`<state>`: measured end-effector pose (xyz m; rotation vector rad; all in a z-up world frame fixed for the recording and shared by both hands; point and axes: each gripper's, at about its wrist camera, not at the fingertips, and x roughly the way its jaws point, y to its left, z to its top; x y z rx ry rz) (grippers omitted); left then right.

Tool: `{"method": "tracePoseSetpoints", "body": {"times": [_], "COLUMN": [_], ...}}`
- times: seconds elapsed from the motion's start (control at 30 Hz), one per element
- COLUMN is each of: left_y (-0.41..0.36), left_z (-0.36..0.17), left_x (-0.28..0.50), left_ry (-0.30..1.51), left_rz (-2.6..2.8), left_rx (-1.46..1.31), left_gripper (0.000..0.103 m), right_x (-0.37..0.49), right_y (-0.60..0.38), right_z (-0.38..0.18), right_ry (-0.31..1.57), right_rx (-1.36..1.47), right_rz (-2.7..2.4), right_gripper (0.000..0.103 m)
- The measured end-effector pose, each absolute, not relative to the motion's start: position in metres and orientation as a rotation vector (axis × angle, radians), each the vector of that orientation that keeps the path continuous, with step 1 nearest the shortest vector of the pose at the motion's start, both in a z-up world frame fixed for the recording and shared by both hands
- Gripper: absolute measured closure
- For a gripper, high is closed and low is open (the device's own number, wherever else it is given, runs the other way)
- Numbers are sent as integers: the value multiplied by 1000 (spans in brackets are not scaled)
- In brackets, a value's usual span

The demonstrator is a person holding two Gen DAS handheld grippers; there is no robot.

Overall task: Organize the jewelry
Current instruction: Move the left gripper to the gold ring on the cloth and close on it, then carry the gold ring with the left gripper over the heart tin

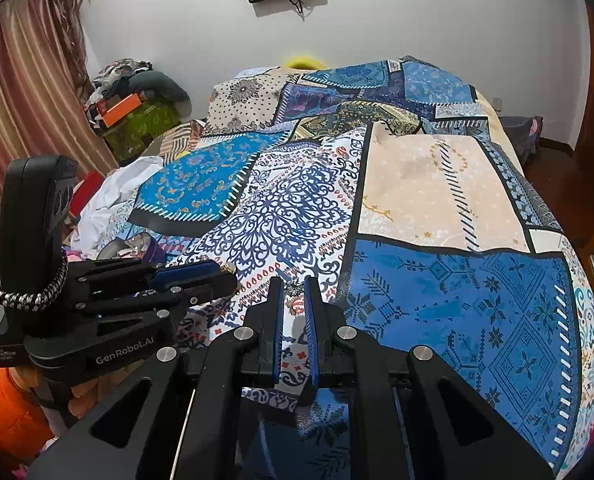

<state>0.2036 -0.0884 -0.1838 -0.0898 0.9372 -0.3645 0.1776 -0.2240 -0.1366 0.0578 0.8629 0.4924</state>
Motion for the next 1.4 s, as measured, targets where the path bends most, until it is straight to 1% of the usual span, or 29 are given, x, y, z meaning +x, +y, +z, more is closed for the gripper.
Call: {"method": "tracePoseSetpoints", "body": {"times": [0.33,0.97,1.13,1.4], "left_y": [-78,-20,-4,27], "left_z": [-154,-106,-102,-113], "left_x": [180,135,125,119], "left_ry": [858,719,696,711], "left_rz": [-345,-256,-214,-160], "left_rx": [-72,-111,-99,-137], "left_gripper": [85,85,85,85], "right_x": [171,151,148,147], "right_y": [-212,-161,-141,-113], "right_z": [-116,-77,-75,-80], "right_ry": [820,727,725,740], "right_rx": [39,3,-6,-20], "right_rz": [503,585,625,680], "right_gripper": [94,94,94,94]}}
